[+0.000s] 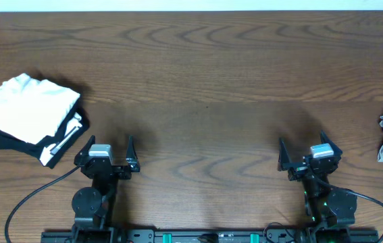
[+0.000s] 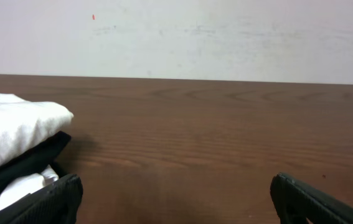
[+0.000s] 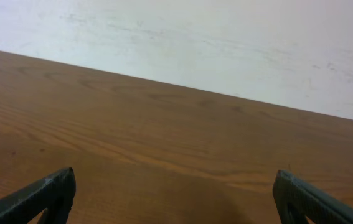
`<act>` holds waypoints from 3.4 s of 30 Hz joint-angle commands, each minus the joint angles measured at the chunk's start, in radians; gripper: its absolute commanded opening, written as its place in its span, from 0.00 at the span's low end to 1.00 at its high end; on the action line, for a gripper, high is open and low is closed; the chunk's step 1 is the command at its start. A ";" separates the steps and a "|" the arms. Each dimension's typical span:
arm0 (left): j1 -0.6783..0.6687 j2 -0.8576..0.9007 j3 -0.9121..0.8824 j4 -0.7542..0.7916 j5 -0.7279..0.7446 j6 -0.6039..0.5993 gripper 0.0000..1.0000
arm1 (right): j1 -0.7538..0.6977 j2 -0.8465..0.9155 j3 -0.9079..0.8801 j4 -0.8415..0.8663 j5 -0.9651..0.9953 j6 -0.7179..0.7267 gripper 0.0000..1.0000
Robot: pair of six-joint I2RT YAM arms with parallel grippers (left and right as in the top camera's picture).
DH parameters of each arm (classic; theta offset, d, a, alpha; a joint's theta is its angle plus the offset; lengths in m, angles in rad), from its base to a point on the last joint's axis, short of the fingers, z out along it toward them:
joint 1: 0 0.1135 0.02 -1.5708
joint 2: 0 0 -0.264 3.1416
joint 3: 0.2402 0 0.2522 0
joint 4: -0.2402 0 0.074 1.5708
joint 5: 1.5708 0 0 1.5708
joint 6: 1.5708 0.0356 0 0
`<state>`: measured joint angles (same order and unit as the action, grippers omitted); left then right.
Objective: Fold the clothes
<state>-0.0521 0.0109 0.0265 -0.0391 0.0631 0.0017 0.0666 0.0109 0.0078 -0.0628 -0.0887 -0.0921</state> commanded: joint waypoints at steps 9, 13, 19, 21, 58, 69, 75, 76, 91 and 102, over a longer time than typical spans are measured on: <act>0.006 -0.009 -0.023 -0.019 -0.005 0.012 0.98 | -0.007 -0.005 -0.002 -0.004 0.003 -0.014 0.99; 0.006 -0.009 -0.023 -0.019 -0.005 0.012 0.98 | -0.007 -0.005 -0.002 -0.004 0.003 -0.014 0.99; 0.006 -0.009 -0.023 -0.019 -0.005 0.012 0.98 | -0.007 -0.005 -0.002 -0.004 0.003 -0.014 0.99; 0.006 -0.009 -0.023 -0.019 -0.005 0.013 0.98 | -0.007 -0.005 -0.002 -0.004 0.003 -0.014 0.99; 0.006 -0.007 -0.023 -0.024 -0.004 0.012 0.98 | -0.007 -0.005 -0.002 -0.004 0.006 0.082 0.99; 0.006 0.006 0.033 -0.031 0.042 -0.159 0.98 | -0.008 0.026 0.060 -0.098 0.077 0.122 0.99; 0.006 0.120 0.177 -0.052 0.066 -0.207 0.98 | -0.008 0.146 0.205 -0.174 0.153 0.122 0.99; 0.006 0.156 0.216 -0.069 0.079 -0.207 0.98 | -0.008 0.187 0.244 -0.192 0.153 0.122 0.99; 0.006 0.706 0.801 -0.664 0.087 -0.207 0.98 | -0.008 0.890 0.838 -0.618 0.119 0.121 0.99; 0.006 0.726 0.812 -0.771 0.086 -0.206 0.98 | -0.215 1.149 0.907 -0.537 0.444 0.271 0.21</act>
<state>-0.0521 0.7380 0.8177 -0.8013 0.1471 -0.1917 -0.0505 1.1126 0.8921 -0.6102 0.1818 0.0795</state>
